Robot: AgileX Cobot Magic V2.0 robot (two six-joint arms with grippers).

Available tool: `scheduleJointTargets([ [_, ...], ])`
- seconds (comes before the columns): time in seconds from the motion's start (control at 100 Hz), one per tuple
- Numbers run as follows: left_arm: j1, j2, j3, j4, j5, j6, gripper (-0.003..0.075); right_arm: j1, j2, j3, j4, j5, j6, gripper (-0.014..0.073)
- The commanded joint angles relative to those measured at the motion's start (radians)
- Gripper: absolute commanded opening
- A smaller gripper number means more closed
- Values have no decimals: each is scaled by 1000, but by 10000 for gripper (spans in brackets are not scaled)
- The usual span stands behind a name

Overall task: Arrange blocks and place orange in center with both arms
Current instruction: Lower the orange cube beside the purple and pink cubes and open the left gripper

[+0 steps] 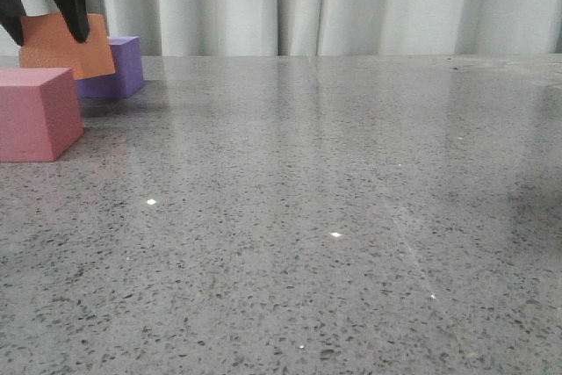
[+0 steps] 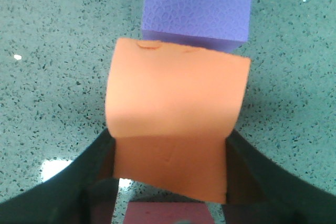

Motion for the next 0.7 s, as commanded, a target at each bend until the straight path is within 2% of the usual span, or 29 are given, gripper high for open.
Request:
scheduleJointTargets([
  [0.0,-2,-30,-27,-2,-31,-12,115,-4,-11,-27,-3,-74,-3,602],
  [0.29,-2,14,-27,-11,-17,-12,116,-4,-11,-27,-3,-73,-3,602],
  [0.4,-2,15,-27,-11,-18,-14,139,-4,-11,-27,-3,-73,-3,602],
  [0.47,-2,15,-27,-13,-18,-14,205,-4,-11,-27,-3,-73,-3,602],
  [0.69,-2,15,-27,-17,-15,-14,518,-4,-11,-27,-3,-74,-3,602],
])
